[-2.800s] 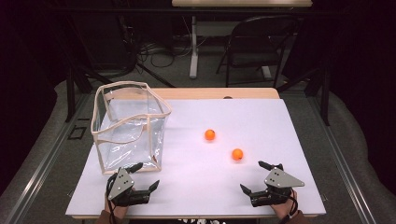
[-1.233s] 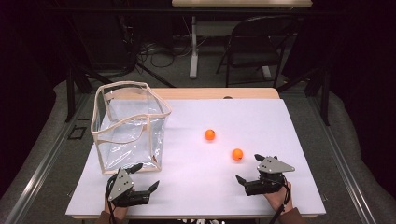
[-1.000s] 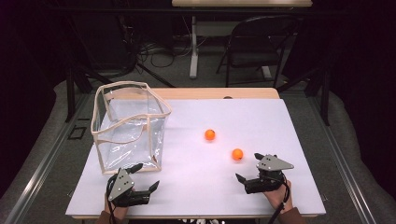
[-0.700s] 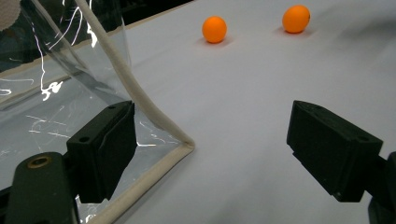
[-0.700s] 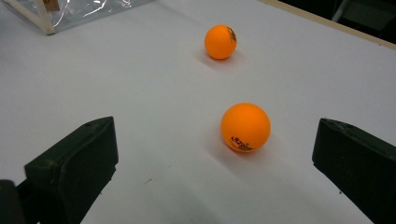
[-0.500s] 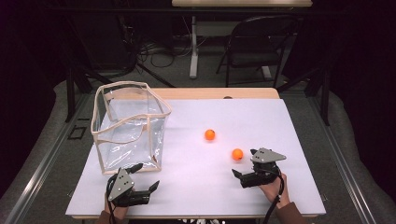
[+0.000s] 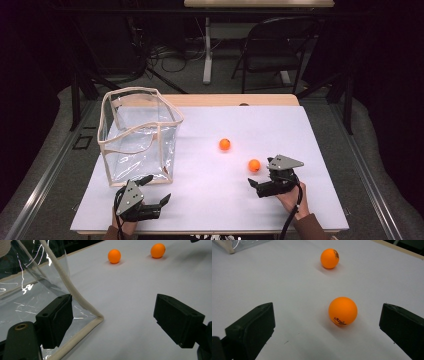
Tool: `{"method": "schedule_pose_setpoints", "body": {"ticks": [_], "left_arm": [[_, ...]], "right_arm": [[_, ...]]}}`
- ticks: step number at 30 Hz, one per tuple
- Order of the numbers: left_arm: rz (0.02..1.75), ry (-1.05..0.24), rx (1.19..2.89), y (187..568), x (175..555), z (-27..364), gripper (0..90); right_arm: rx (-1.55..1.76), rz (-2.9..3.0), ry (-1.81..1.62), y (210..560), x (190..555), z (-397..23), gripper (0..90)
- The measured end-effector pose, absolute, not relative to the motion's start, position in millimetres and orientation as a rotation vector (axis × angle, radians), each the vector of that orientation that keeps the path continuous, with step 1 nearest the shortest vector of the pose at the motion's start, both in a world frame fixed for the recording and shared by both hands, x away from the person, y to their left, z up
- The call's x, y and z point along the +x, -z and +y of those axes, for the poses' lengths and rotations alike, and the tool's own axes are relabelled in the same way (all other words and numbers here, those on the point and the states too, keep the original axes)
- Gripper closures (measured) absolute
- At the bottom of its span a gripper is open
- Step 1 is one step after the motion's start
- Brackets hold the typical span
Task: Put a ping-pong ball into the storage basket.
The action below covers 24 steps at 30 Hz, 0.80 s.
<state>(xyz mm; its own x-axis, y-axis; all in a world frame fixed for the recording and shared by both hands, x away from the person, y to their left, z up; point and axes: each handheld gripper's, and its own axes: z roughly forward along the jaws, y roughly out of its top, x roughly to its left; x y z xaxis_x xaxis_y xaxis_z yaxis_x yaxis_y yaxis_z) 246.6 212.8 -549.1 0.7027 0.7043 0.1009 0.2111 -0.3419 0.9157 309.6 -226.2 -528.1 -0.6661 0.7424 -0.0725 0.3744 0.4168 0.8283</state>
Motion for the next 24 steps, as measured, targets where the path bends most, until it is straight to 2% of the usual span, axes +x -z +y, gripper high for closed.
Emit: {"method": "schedule_pose_setpoints", "body": {"ticks": [2,24], "left_arm": [[0.713,-0.61,1.889,549.0,246.5,213.2,16.0],[0.717,-0.609,1.888,549.6,247.4,211.7,15.9]], "right_arm": [[0.987,2.253,-1.159,529.0,323.6,-223.6,0.0],[1.082,2.264,-1.114,540.4,358.0,-214.8,0.0]]}}
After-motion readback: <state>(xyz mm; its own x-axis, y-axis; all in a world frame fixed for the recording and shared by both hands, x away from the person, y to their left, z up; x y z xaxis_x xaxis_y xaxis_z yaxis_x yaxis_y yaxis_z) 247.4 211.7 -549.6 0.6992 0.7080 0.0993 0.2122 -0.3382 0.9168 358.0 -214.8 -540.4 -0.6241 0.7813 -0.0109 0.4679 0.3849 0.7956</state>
